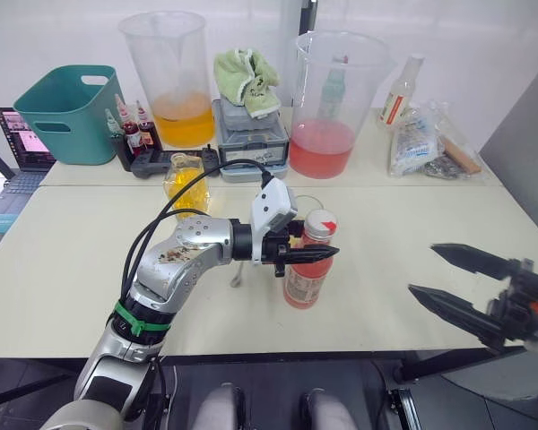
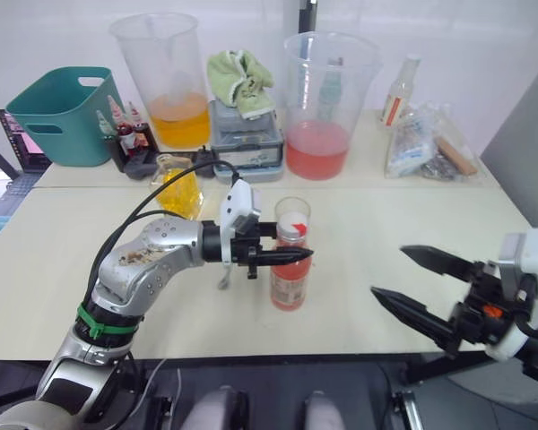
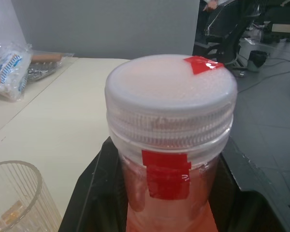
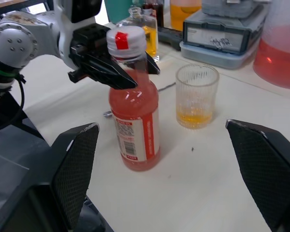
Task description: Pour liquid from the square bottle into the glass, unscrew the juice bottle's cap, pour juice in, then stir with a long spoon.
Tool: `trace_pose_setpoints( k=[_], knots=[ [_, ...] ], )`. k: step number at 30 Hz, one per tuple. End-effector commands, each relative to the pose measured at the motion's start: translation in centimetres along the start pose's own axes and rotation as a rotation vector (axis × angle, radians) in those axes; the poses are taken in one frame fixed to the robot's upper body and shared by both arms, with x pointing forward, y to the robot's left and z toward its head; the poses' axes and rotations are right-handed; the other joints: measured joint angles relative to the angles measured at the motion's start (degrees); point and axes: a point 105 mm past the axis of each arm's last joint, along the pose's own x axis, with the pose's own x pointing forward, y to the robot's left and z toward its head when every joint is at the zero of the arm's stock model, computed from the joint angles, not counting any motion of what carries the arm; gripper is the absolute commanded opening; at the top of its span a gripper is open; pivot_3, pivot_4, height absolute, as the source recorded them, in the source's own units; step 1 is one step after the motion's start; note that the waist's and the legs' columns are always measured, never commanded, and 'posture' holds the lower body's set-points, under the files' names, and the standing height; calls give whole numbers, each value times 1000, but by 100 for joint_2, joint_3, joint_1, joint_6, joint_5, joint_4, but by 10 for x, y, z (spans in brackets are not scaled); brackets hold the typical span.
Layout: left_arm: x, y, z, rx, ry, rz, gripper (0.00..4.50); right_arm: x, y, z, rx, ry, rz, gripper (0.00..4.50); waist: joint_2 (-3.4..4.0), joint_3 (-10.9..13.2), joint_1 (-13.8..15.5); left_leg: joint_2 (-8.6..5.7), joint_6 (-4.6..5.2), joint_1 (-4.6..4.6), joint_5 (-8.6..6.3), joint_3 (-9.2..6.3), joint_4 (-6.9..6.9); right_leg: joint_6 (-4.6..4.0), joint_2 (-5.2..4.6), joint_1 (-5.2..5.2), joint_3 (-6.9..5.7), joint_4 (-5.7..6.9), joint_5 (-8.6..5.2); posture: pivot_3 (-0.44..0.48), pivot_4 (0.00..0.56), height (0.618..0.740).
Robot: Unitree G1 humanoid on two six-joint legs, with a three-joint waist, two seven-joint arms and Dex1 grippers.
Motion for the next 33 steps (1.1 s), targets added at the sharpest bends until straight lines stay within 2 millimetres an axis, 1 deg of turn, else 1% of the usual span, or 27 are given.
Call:
trace_pose_setpoints(
  k=[1, 3, 5, 8, 11, 13, 16, 20, 21, 24, 27, 28, 33],
  knots=[
    [1, -7, 11, 64, -23, -46, 1563, 27, 15, 13, -52, -32, 96, 4500, 1, -1, 1, -1, 0, 1, 0, -1, 1, 0, 0, 1, 3, 1, 0, 0, 150, 740],
    [0, -7, 11, 72, -15, -50, 1563, 39, 13, 17, -56, -38, 103, 4500, 0, 0, 2, 2, 0, 0, 0, -4, 1, 0, 8, 2, 1, 0, 0, 0, 150, 740],
    [-3, -6, 11, 86, -8, -55, 1563, 59, 11, 22, -86, -48, 110, 4500, 1, 0, 1, 1, 0, -1, 0, -3, 1, 0, 8, 0, 2, -3, 0, 0, 150, 740],
    [-5, -5, 12, 95, -3, -54, 1563, 84, 8, 29, -117, -56, 111, 4500, 0, 0, -2, 1, 0, -11, 0, -2, 2, -1, 9, -16, 6, 1, 0, 0, 150, 740],
    [-7, -5, 11, 97, 2, -48, 1563, 101, 4, 31, -122, -57, 107, 4500, 0, 0, 0, 3, 0, -21, 0, 0, 2, -1, 12, -31, 14, 10, 1, 0, 150, 740],
    [-8, -4, 11, 98, 5, -39, 1563, 108, 2, 28, -130, -35, 102, 4500, 0, 0, 7, 1, 0, -27, 0, 1, 2, -1, 13, -39, 21, 21, 1, 0, 150, 740],
    [-9, -4, 11, 96, 6, -30, 1563, 114, 4, 26, -119, -26, 125, 4500, 1, 0, 7, 2, 1, -33, 0, 0, 3, -1, 13, -43, 23, 23, 1, 0, 150, 740],
    [-10, -5, 12, 96, 8, -26, 1563, 117, 5, 26, -110, -30, 133, 4500, 1, 0, 3, 6, 1, -35, 0, 0, 2, -2, 18, -46, 25, 23, 1, 0, 150, 740],
    [-10, -5, 12, 95, 8, -24, 1563, 117, 5, 26, -107, -30, 135, 3911, 1, 0, 3, 6, 1, -35, 0, 0, 2, -2, 18, -46, 26, 23, 1, 0, 150, 740],
    [-10, -5, 12, 95, 11, -21, 1563, 117, 6, 28, -109, -40, 157, 2969, 1, 0, -2, 8, 1, -34, 0, 0, 3, -2, 20, -46, 27, 23, 1, 0, 150, 740],
    [-11, -5, 12, 100, 20, -21, 1563, 117, 9, 31, -122, -39, 200, 1929, 1, -1, -6, 10, 1, -33, 0, 1, 3, -2, 25, -46, 33, 23, 1, 0, 150, 740],
    [-11, -5, 12, 103, 24, -20, 1563, 117, 10, 32, -129, -40, 216, 1752, 1, -1, -5, 10, 1, -34, 0, 1, 3, -2, 27, -47, 35, 23, 1, 0, 150, 740],
    [-18, 3, 13, 119, 46, 26, 1563, 117, 16, 38, -160, -53, 329, 1747, 1, 0, -10, 10, 1, -34, 0, 3, 3, -2, 29, -50, 43, 24, 1, 0, 150, 740]
  ],
)
